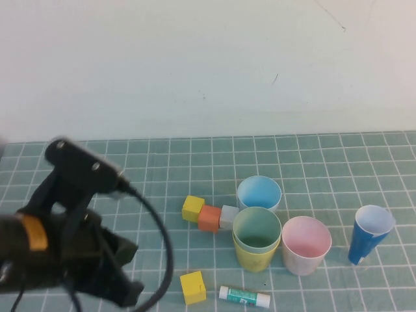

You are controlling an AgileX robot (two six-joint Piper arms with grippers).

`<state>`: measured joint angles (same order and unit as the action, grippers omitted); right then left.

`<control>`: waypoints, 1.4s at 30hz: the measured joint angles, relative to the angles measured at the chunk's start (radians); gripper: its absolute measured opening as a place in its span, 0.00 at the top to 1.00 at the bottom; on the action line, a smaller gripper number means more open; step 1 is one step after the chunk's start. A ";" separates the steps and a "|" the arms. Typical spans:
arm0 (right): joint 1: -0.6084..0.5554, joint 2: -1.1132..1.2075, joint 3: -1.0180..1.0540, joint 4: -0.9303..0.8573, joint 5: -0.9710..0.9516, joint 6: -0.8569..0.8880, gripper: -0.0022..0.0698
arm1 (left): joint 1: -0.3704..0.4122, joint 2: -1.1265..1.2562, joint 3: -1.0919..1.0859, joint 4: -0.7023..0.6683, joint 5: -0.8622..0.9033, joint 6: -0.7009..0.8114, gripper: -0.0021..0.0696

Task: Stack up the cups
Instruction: Pick up the blue cup

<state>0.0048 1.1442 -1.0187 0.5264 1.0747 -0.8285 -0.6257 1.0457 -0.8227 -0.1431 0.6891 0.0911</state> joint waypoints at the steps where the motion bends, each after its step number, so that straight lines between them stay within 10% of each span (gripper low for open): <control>1: 0.013 0.032 -0.029 -0.015 0.001 0.000 0.97 | 0.002 -0.022 0.028 0.005 -0.005 -0.007 0.97; 23: 0.412 0.825 -0.732 -0.371 0.144 0.205 0.96 | 0.002 -0.184 0.124 0.005 0.006 -0.025 0.97; 34: 0.414 1.077 -0.918 -0.373 0.024 0.306 0.26 | 0.002 -0.184 0.124 0.010 0.053 -0.023 0.97; 42: 0.414 1.232 -0.992 -0.380 -0.022 0.350 0.24 | 0.002 -0.184 0.124 0.025 0.058 -0.023 0.97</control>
<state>0.4189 2.3763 -2.0103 0.1463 1.0525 -0.4783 -0.6236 0.8615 -0.6987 -0.1186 0.7467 0.0681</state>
